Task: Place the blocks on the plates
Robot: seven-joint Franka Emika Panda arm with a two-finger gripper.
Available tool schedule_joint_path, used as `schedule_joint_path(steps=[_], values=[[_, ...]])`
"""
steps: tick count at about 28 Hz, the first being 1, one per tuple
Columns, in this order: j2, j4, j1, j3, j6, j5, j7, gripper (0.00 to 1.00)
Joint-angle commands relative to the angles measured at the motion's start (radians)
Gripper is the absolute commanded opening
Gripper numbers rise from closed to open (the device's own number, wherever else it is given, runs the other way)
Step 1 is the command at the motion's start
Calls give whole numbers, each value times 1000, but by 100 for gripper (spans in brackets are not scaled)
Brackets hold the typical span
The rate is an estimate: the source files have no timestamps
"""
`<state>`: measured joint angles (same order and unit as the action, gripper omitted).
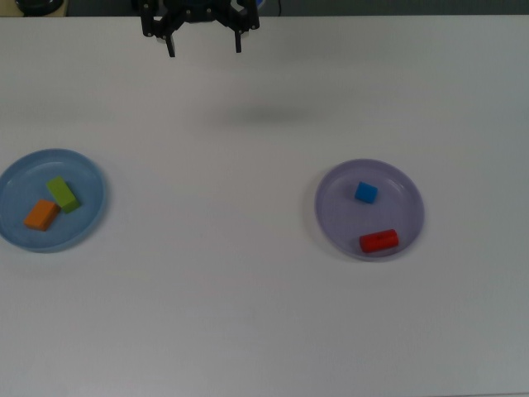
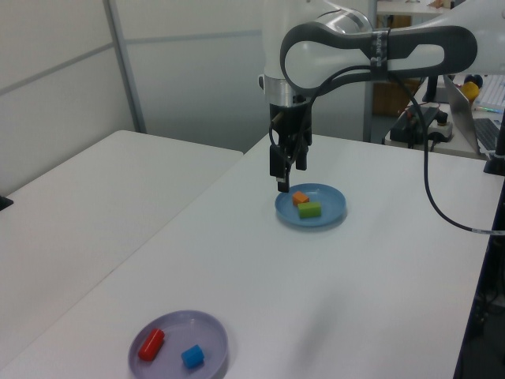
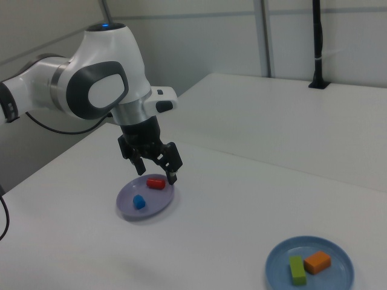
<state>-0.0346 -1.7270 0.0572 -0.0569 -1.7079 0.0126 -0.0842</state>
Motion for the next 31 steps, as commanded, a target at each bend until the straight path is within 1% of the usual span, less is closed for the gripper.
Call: schedule_joint_path(steps=[1, 31], values=[[1, 4, 9, -11, 19, -16, 6, 100], [1, 17, 16, -3, 19, -16, 6, 100]])
